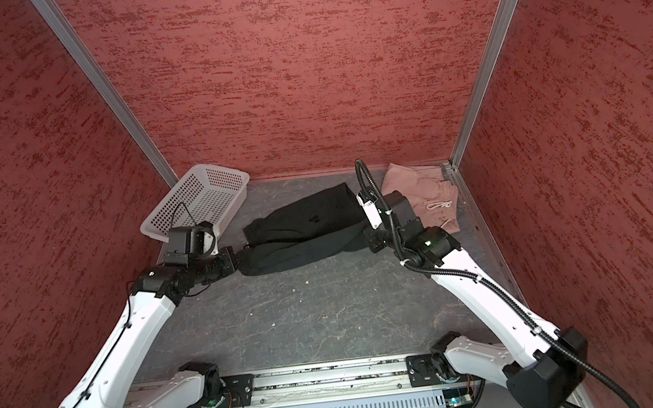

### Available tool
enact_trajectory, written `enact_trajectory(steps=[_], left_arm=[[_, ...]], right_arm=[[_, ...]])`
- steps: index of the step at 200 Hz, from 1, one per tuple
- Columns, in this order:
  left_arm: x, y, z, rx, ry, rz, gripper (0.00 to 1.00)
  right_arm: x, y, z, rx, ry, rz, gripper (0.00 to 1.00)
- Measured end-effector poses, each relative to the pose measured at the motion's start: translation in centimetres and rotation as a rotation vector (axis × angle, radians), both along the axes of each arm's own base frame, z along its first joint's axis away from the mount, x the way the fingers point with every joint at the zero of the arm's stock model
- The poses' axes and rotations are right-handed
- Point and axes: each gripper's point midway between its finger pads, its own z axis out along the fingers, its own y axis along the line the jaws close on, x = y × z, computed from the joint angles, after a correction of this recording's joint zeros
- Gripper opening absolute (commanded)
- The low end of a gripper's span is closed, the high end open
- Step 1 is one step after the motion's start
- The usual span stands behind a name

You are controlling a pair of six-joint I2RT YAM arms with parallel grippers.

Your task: Fold and stack the shorts

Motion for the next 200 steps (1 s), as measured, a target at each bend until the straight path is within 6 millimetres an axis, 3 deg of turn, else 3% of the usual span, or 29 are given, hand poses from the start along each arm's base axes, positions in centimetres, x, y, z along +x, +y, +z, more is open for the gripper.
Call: enact_trajectory(steps=[48,101,130,157,200], left_arm=[[-3.9,0.7,1.4,-0.015,-0.025,0.041,0.0],[-5.9,1.3,1.7,-0.012,0.008,0.073,0.0],[-5.2,2.1,2.1,0.034,0.01,0.097,0.0],[-3.5,3.2,1.4,0.063,0.04,0.13,0.0],[0.1,4.4,-0.6,0.055,0.101,0.15,0.0]], right_arm=[[-3.7,-0.2,1.1,0.03,0.005,-0.007,0.0],[-4.0,-0.6,2.6,0.023,-0.01,-0.03,0.0],[-2.1,0.2,1.8,-0.042,-0.012,-0.02,0.0],[0.3,1.3,0.3,-0.137,-0.025,0.008,0.0],[6.5,2.7,0.9,-0.159,-0.069,0.034,0.0]])
